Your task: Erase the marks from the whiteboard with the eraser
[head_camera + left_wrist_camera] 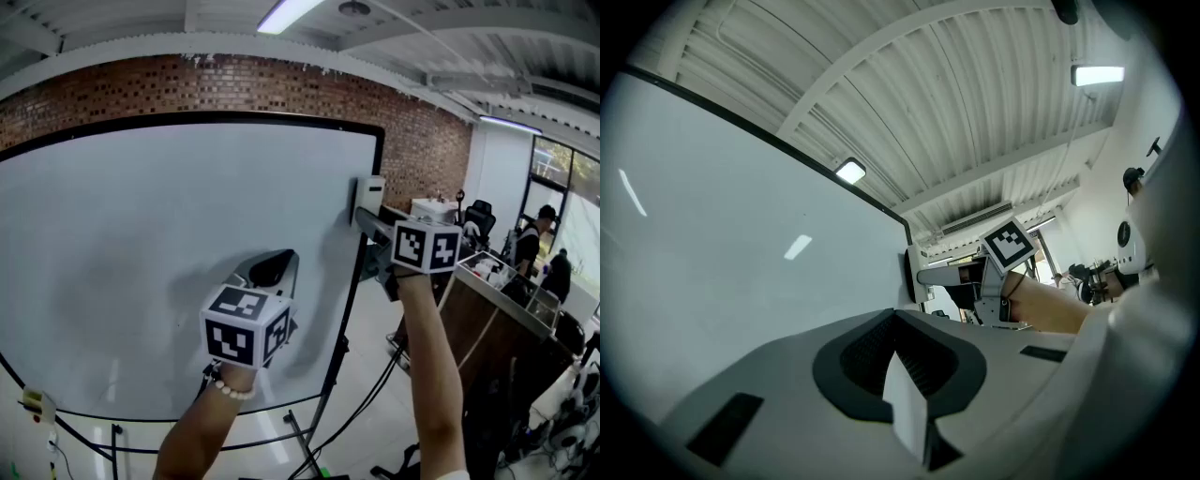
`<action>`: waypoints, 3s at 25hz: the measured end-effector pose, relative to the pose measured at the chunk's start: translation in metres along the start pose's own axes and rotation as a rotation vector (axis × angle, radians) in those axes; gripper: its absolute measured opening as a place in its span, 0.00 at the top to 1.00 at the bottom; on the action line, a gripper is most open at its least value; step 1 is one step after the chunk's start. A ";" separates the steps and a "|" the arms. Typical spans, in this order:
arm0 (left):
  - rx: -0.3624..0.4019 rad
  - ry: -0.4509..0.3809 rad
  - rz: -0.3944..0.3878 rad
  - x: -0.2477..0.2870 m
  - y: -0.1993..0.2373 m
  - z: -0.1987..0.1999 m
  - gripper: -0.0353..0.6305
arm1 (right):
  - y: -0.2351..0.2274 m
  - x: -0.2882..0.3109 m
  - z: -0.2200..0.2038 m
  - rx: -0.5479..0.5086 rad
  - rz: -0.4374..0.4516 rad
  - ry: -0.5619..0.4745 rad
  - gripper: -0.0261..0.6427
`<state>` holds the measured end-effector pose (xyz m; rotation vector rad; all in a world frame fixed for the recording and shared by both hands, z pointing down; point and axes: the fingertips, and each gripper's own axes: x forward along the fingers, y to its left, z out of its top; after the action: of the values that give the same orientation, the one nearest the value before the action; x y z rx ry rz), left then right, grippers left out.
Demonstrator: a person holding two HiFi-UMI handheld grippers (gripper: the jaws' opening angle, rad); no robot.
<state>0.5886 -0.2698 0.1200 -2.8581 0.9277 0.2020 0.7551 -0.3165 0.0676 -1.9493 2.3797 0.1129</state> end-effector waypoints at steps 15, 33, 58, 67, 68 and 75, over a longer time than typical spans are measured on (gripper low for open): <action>-0.021 0.021 0.030 -0.040 0.033 -0.005 0.97 | 0.065 0.015 0.004 -0.030 -0.035 -0.001 0.60; -0.056 0.032 0.051 -0.167 0.127 0.001 0.97 | 0.230 0.052 0.001 -0.019 -0.002 0.019 0.60; -0.076 0.078 0.051 -0.334 0.239 -0.001 0.97 | 0.434 0.093 -0.012 -0.002 -0.046 0.029 0.60; -0.086 0.039 0.104 -0.343 0.263 0.009 0.97 | 0.487 0.104 -0.005 -0.072 -0.046 0.025 0.60; -0.090 0.031 0.107 -0.345 0.266 0.010 0.97 | 0.493 0.106 -0.005 -0.074 -0.040 0.022 0.60; -0.094 0.007 0.094 -0.361 0.292 0.016 0.97 | 0.546 0.116 -0.009 -0.062 0.021 0.029 0.60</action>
<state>0.1246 -0.2945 0.1401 -2.9038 1.0832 0.2523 0.1970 -0.3236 0.0745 -1.9659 2.4438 0.1621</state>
